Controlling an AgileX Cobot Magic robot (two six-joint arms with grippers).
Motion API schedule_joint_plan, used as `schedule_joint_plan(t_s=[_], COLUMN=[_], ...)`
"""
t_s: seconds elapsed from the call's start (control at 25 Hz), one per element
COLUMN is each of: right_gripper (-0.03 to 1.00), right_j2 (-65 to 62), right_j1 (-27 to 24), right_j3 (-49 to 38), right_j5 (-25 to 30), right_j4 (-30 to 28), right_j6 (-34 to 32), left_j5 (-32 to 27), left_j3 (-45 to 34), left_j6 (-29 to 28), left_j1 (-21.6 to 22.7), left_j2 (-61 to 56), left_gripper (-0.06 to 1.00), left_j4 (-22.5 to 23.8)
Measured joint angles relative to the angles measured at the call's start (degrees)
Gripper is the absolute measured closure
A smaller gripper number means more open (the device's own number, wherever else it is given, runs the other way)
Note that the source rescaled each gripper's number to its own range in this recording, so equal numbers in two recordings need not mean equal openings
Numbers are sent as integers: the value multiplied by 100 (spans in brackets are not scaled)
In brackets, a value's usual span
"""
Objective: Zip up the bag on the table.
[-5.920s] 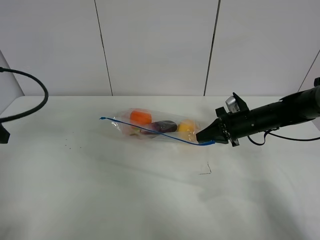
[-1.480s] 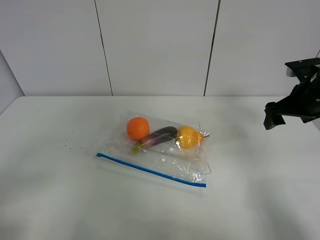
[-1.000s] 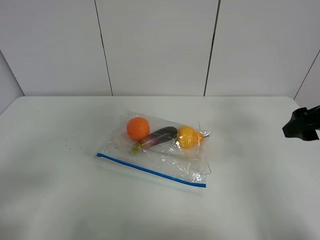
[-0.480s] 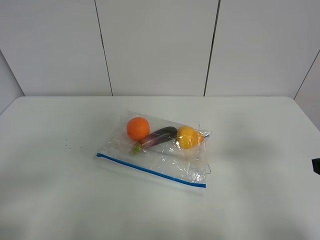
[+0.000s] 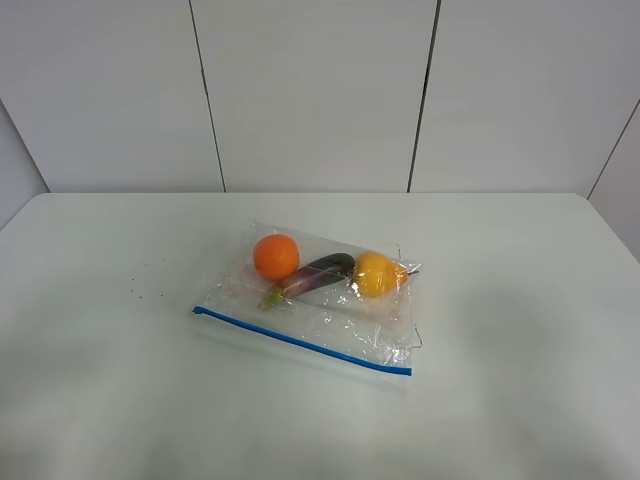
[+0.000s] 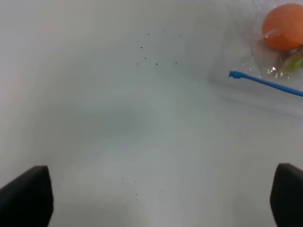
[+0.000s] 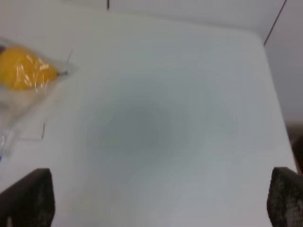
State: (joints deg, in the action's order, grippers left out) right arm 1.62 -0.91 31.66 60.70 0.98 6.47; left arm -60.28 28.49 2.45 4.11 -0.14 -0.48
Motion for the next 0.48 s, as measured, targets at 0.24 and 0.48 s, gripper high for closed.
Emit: schedule_joint_plan(t_s=[0.24, 0.48], right_gripper=[-3, -3], right_j2=[-180, -180], right_j1=[0, 0], right_j3=[-35, -175], right_j5=[19, -275], right_j4=[-6, -6], right_j6=[-229, -265], left_j5=[0, 0], left_j3=[0, 0], left_j6=[0, 0], left_j1=[0, 0], left_j2=[0, 0], left_gripper=[-6, -6], left_j4=[0, 0])
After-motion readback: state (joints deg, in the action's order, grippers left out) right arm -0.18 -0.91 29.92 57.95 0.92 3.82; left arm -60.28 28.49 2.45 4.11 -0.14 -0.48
